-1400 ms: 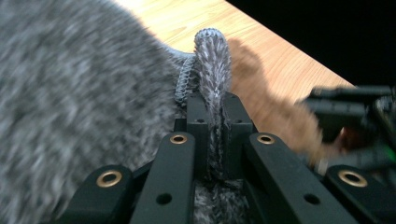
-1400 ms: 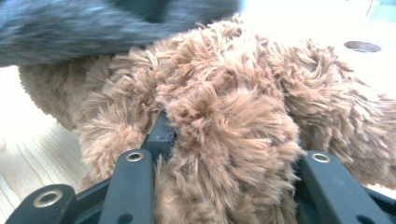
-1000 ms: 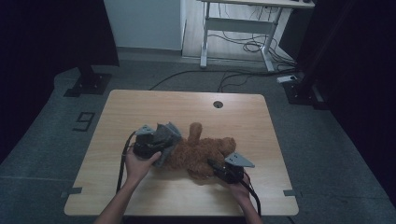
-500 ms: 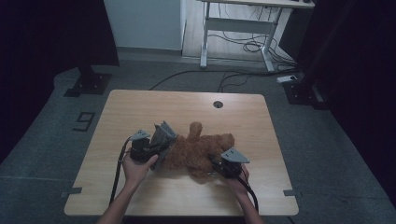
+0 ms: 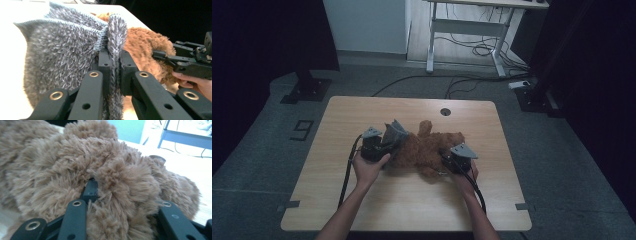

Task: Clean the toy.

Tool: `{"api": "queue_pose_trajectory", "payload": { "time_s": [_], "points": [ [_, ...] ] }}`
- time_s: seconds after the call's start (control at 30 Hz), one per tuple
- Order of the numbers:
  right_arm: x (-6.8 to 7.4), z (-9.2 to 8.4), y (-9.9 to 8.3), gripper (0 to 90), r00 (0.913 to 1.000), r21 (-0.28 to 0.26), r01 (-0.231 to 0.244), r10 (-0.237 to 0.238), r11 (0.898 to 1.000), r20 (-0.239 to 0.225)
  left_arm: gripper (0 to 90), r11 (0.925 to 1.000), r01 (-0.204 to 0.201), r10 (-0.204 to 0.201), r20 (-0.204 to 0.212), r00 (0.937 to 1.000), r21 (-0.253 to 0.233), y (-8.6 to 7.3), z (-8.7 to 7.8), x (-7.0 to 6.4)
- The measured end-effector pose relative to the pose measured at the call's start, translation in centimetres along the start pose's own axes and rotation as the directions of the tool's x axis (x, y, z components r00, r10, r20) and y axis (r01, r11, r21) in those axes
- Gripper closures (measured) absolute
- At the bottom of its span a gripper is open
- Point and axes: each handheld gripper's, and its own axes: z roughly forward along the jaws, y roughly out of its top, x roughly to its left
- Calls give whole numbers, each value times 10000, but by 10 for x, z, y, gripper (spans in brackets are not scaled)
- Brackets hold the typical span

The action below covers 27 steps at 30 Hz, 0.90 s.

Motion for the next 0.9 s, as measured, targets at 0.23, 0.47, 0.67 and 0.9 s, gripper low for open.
{"api": "queue_pose_trajectory", "payload": {
  "time_s": [0.23,0.47,0.67,0.9],
  "points": [
    [-7,-7,-2,608,9958,-112,54,-63,9999,-910,817,9992,-392,392,-81,9992,3,40,20,-4],
    [-6,-16,-10,608,9920,-355,38,-83,9994,-1260,812,9937,-5,19,-121,9999,1123,39,59,7],
    [-3,-23,-12,574,9880,-346,123,-174,9993,-1532,844,9937,-149,143,59,9999,1109,13,56,6],
    [-2,-49,-16,401,9686,-311,-196,113,9993,-2483,849,9988,-209,182,594,9981,453,-16,27,-6]
  ]
}}
